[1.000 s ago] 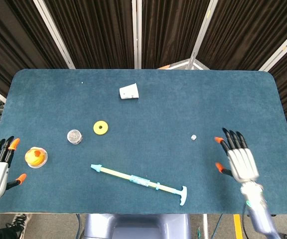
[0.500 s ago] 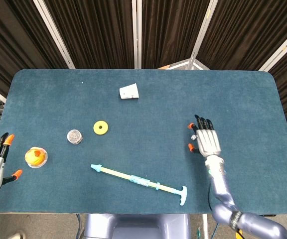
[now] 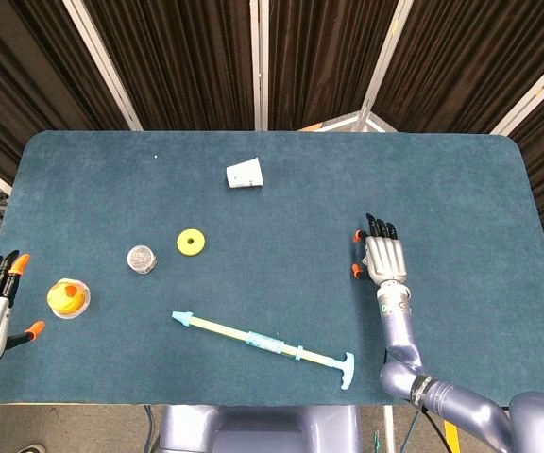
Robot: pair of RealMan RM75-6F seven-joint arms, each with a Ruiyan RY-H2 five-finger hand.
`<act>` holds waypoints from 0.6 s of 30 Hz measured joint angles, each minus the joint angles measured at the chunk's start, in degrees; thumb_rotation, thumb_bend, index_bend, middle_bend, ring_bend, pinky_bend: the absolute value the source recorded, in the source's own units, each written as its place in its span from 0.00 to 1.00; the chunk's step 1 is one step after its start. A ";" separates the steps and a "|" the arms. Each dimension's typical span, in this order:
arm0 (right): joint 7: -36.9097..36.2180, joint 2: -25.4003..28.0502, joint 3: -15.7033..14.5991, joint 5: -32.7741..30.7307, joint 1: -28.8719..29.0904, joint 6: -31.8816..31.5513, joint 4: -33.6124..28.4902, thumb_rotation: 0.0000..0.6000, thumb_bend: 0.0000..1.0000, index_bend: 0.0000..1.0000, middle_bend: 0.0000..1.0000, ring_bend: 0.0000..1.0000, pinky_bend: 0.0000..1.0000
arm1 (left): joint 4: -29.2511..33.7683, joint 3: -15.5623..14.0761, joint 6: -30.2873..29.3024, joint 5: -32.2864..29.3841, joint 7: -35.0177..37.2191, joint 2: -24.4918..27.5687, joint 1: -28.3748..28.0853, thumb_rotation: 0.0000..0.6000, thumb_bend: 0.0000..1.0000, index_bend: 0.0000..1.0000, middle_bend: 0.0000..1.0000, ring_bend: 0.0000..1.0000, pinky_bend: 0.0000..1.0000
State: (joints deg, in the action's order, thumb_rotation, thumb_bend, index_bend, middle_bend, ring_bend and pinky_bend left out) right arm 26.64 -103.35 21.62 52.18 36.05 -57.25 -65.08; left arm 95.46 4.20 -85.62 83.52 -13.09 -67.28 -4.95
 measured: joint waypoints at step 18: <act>-0.90 -0.61 -1.26 -1.92 0.46 -0.01 3.82 1.00 0.25 0.45 0.07 0.00 0.00 | 0.31 -0.29 -0.35 0.51 -0.23 -0.07 -0.19 1.00 0.04 0.00 0.00 0.00 0.00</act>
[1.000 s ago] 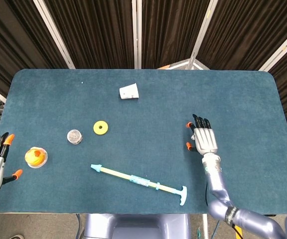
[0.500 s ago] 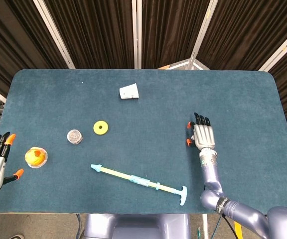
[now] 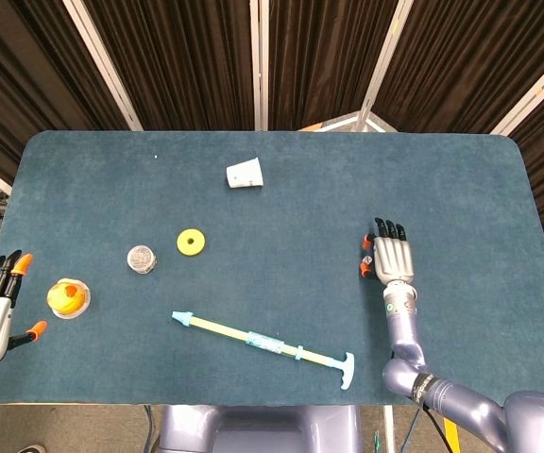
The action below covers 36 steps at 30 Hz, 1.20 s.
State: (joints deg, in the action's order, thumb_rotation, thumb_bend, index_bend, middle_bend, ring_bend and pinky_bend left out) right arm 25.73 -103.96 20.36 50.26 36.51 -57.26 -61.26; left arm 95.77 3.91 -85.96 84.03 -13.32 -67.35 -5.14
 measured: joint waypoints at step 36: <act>-0.34 2.98 -1.07 2.81 -0.77 -5.61 -6.03 1.00 0.34 0.60 0.20 0.00 0.00 | 0.22 -0.48 -0.04 0.28 0.55 0.28 -0.15 1.00 0.05 0.00 0.00 0.00 0.00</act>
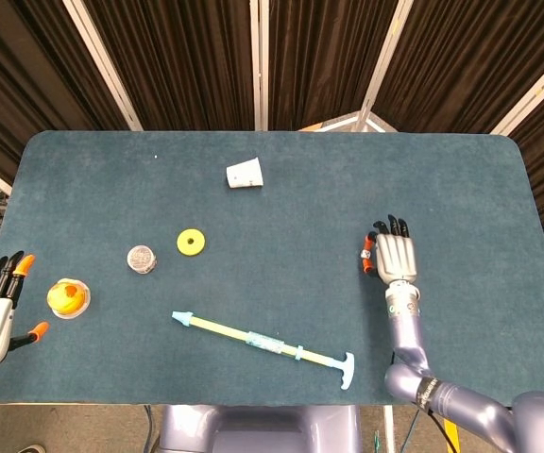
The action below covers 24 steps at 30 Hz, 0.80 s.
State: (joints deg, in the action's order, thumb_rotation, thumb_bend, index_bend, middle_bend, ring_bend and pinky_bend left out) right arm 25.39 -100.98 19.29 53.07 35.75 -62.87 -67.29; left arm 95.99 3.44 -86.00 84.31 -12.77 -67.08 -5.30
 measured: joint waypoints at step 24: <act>4.00 16.87 -5.63 9.00 -8.33 -12.69 -28.83 1.00 0.27 0.23 0.00 0.00 0.00 | 1.29 -0.47 -1.20 1.56 -0.69 0.44 0.27 1.00 0.04 0.00 0.00 0.00 0.00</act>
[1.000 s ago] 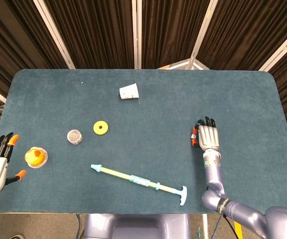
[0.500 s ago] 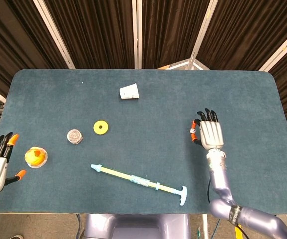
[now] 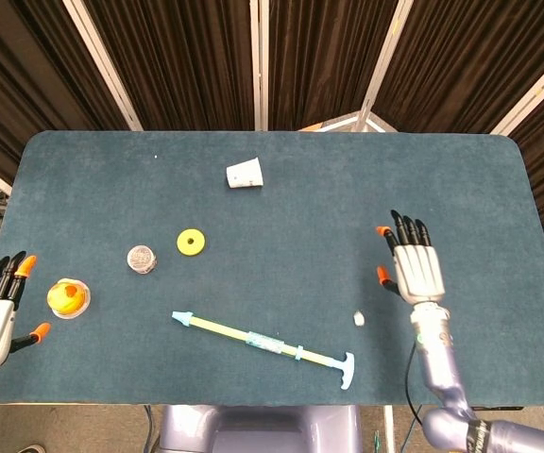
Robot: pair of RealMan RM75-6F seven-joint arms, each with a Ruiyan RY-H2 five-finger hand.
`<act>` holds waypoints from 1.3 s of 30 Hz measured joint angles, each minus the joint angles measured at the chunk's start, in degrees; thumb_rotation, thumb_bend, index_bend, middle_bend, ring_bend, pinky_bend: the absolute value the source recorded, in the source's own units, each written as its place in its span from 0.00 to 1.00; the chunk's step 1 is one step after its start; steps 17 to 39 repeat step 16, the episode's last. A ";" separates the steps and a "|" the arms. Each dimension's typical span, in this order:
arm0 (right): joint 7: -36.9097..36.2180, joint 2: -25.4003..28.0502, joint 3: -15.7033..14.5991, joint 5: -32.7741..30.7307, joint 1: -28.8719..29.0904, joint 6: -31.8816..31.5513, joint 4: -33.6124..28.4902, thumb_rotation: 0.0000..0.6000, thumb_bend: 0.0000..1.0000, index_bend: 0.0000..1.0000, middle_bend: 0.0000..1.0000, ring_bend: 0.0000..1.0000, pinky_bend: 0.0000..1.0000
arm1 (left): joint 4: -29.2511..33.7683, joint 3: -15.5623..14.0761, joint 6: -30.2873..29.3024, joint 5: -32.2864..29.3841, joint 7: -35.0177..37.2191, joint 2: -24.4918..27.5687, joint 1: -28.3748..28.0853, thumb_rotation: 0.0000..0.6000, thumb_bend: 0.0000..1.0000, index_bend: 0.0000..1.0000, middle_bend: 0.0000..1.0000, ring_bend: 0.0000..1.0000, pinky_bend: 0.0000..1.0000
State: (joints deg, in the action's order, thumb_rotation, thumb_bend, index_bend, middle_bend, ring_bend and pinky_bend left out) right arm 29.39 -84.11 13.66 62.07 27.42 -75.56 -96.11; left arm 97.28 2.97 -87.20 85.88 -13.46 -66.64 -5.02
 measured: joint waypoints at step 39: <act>-19.03 10.48 -12.61 18.58 -14.77 -12.28 4.34 1.00 0.17 0.08 0.00 0.00 0.00 | -0.47 -0.67 -0.97 1.03 0.08 -0.06 0.70 1.00 0.04 0.00 0.00 0.00 0.00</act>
